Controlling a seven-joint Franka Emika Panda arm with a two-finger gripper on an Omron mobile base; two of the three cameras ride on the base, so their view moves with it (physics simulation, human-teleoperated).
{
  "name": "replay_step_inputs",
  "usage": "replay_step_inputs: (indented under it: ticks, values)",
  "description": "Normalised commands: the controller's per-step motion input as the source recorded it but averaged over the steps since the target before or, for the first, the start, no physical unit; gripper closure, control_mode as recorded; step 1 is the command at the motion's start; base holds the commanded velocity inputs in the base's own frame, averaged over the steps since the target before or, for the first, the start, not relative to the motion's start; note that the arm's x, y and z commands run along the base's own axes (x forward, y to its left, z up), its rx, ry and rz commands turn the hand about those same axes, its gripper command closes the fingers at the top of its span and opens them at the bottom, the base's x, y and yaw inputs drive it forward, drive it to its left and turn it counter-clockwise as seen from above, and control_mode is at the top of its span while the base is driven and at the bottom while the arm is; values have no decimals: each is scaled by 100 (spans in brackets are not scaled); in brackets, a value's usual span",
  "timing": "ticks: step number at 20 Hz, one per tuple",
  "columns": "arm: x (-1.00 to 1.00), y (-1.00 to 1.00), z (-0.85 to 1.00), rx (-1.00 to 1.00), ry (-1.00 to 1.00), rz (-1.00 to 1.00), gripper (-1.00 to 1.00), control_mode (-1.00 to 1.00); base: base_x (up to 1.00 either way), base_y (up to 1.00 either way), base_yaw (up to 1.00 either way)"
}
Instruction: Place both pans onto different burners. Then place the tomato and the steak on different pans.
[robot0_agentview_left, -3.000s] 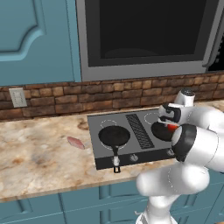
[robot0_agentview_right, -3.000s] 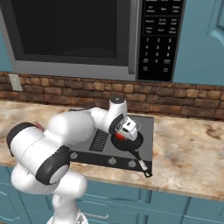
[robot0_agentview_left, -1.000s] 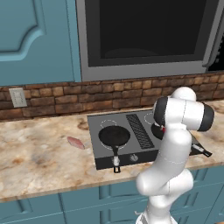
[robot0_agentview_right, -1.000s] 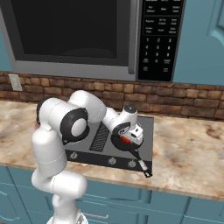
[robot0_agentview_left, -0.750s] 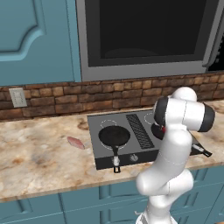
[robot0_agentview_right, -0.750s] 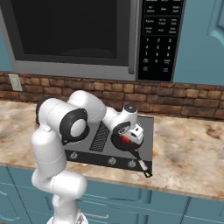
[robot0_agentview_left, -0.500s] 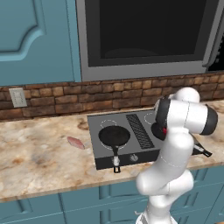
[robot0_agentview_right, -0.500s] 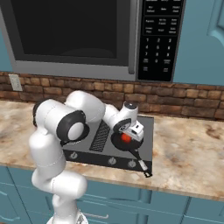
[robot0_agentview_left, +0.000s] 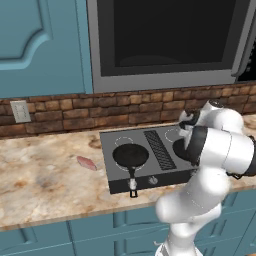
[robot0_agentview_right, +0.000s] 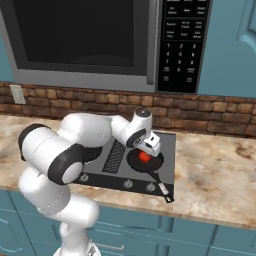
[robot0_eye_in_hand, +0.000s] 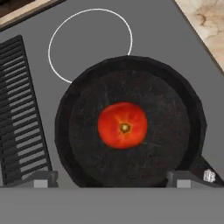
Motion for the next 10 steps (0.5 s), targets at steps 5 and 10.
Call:
replay_step_inputs:
  ticks: [5, 10]
  values:
    - [-47, 62, 25, -6, 0, 11, -100, -100, 0, 0, 0]
    - [-35, 66, 24, -4, 0, 20, -100, -100, 0, 0, 0]
